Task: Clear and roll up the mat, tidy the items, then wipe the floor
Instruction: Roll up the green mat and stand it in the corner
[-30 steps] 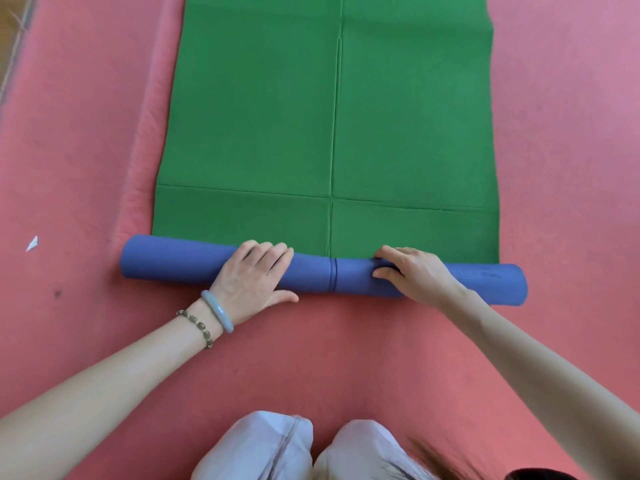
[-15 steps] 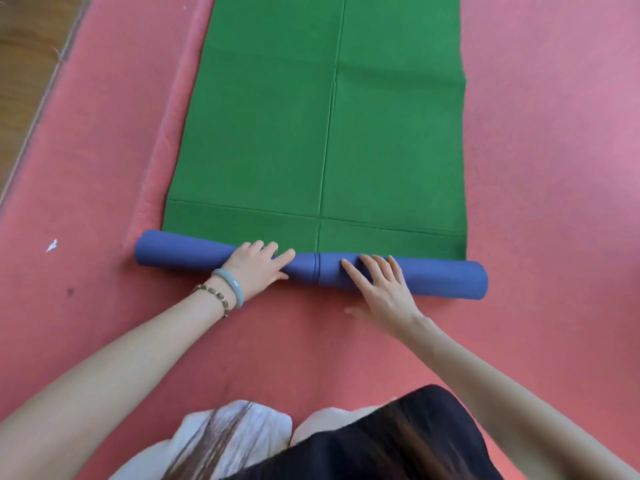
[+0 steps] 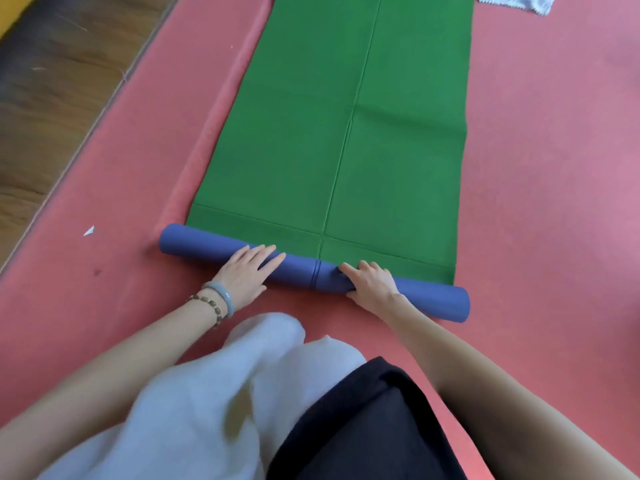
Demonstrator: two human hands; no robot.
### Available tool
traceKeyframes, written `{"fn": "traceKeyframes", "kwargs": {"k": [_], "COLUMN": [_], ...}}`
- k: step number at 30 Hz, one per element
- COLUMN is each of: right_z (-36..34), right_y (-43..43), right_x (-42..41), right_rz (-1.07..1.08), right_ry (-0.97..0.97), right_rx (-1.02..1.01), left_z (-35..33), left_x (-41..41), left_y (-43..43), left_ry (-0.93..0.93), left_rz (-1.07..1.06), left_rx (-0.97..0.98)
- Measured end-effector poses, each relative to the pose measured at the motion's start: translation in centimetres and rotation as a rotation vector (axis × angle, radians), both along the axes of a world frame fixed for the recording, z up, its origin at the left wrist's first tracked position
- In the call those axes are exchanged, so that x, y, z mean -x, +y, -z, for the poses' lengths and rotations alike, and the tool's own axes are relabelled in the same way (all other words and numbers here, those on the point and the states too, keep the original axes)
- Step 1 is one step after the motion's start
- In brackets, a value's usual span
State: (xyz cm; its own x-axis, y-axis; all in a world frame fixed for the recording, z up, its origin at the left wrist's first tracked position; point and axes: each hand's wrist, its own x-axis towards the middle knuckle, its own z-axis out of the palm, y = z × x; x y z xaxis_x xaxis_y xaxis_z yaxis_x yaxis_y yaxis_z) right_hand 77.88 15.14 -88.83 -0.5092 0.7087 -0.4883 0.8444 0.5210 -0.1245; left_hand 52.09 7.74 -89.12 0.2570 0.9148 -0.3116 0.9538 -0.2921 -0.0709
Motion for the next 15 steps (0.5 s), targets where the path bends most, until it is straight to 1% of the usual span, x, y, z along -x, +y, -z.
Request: {"fn": "traceKeyframes", "kwargs": {"k": [3,7,13,14,15], "right_z": [0.0,-0.3,0.7,0.9,1.0], "right_y": [2.1,5.2,8.4,8.6,8.5], "right_x": [0.1,0.5,0.3,0.2,0.1], "right_rz": [0.003,0.016,0.265,0.284,0.277], "right_ry": [0.007,0.042,0.125,0.141,0.158], "right_rx": [0.07,0.16,0.371,0.373,0.327], "left_z": [0.2,0.9,3.0,3.3,3.5], "left_x": [0.1,-0.5,-0.5,-0.4,-0.2], "left_y": [0.9,2.0,5.1,5.8,6.5], "left_ry": [-0.008,0.026,0.053,0.051,0.04], "left_rz": [0.029,0.006,0.057,0.064,0.076], "left_rx": [-0.02,-0.009,0.005,-0.002,-0.001]}}
